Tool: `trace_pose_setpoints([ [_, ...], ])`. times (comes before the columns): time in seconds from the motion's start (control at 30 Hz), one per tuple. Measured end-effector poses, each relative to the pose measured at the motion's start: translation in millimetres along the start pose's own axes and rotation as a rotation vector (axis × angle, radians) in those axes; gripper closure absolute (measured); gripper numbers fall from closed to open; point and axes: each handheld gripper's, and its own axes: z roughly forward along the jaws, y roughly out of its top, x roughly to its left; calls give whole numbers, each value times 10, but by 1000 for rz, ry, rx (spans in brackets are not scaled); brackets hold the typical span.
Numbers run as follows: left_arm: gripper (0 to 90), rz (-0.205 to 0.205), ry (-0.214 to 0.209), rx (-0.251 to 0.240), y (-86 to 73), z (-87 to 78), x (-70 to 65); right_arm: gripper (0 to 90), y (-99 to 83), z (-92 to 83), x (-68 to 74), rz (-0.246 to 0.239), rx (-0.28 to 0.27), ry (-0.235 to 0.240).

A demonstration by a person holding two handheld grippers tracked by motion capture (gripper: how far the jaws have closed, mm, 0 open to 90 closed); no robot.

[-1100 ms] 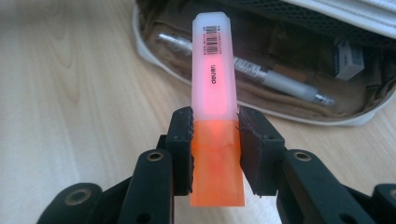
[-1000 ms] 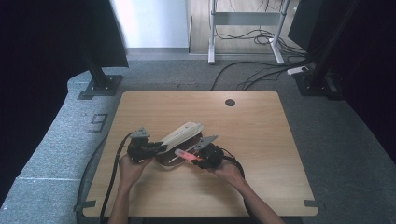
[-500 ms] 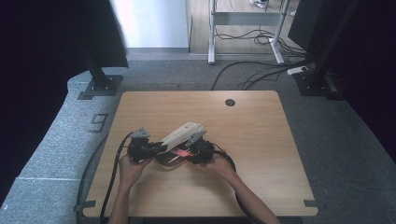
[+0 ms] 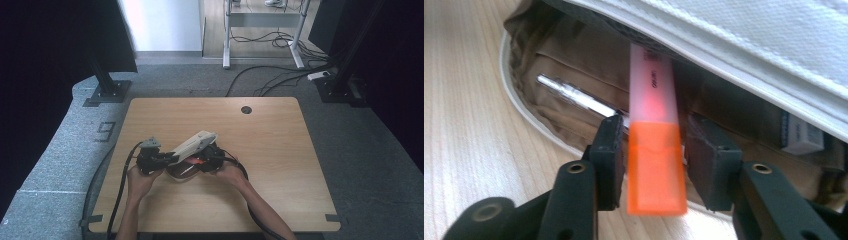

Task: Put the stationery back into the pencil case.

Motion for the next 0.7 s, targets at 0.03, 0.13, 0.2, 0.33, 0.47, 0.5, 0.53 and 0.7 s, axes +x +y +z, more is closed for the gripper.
trace_pose_setpoints([
  [0.03, 751, 0, 0, 0, 0, 0, 0, 555, -4, -4, -3, 1, 0, -2],
  [0.13, 750, 0, 0, 1, -1, 0, 1, 533, -45, -49, -32, 12, -2, -8],
  [0.2, 750, 0, 0, 1, 0, 1, 1, 531, -87, -88, -52, 22, -6, -17],
  [0.33, 748, 1, -1, 1, -1, 4, -1, 543, -165, -148, -90, 35, -4, -31],
  [0.47, 747, 2, -1, 3, -2, 7, -2, 559, -221, -168, -152, 64, -2, -48],
  [0.5, 746, 2, -2, 4, -2, 7, -2, 559, -235, -166, -175, 81, -1, -56],
  [0.53, 746, 2, -2, 4, -2, 7, -1, 562, -242, -165, -188, 91, 0, -60],
  [0.7, 746, 2, -3, 5, -2, 8, -2, 621, -261, -148, -237, 126, -7, -87],
])
